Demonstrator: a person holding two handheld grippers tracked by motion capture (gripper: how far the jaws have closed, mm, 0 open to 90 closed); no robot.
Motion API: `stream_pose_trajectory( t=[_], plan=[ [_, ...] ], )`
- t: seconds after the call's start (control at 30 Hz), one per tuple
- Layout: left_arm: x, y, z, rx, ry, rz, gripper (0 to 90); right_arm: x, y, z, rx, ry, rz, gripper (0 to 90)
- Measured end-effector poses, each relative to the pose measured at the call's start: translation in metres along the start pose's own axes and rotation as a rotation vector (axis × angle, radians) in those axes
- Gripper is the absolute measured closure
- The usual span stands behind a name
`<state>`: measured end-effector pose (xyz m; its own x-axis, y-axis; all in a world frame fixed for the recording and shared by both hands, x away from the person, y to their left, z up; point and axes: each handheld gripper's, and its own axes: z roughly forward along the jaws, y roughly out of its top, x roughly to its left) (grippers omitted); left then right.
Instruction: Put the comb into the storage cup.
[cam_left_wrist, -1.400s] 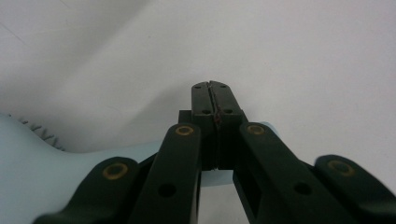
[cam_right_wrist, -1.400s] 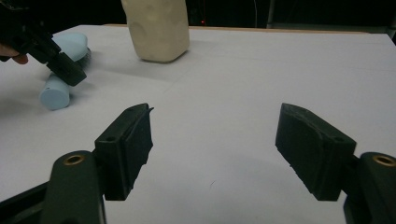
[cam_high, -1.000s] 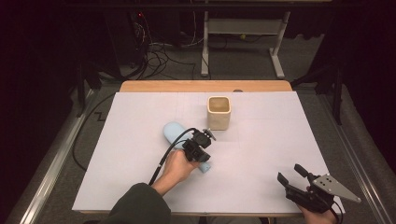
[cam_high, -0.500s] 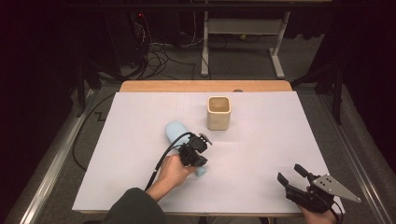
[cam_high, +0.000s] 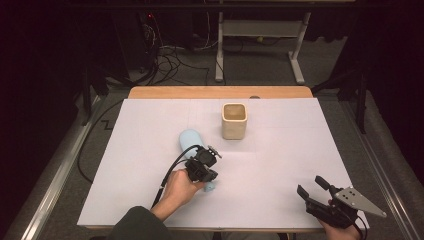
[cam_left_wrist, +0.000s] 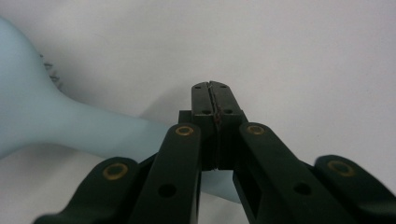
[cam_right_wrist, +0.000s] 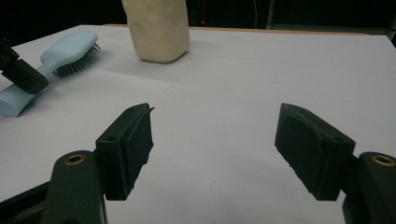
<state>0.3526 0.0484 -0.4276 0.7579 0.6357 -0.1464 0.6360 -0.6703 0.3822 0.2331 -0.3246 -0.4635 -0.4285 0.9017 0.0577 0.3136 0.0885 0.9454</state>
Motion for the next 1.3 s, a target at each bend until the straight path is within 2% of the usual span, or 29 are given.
stream_pose_trajectory(
  t=[0.53, 0.9, 1.3],
  plan=[
    [0.001, -0.014, -0.005, -0.003, 0.033, 0.006, 89.6, 0.0, 0.0, 0.0, 0.003, -0.001, 0.0, 27.9],
    [0.008, -0.026, -0.008, -0.012, 0.021, -0.026, 89.6, 0.0, 0.0, 0.0, 0.003, -0.001, -0.001, 27.9],
    [0.018, -0.041, -0.015, -0.015, 0.044, -0.05, 89.6, 0.0, 0.0, 0.0, 0.005, -0.004, 0.002, 27.9]
  ],
)
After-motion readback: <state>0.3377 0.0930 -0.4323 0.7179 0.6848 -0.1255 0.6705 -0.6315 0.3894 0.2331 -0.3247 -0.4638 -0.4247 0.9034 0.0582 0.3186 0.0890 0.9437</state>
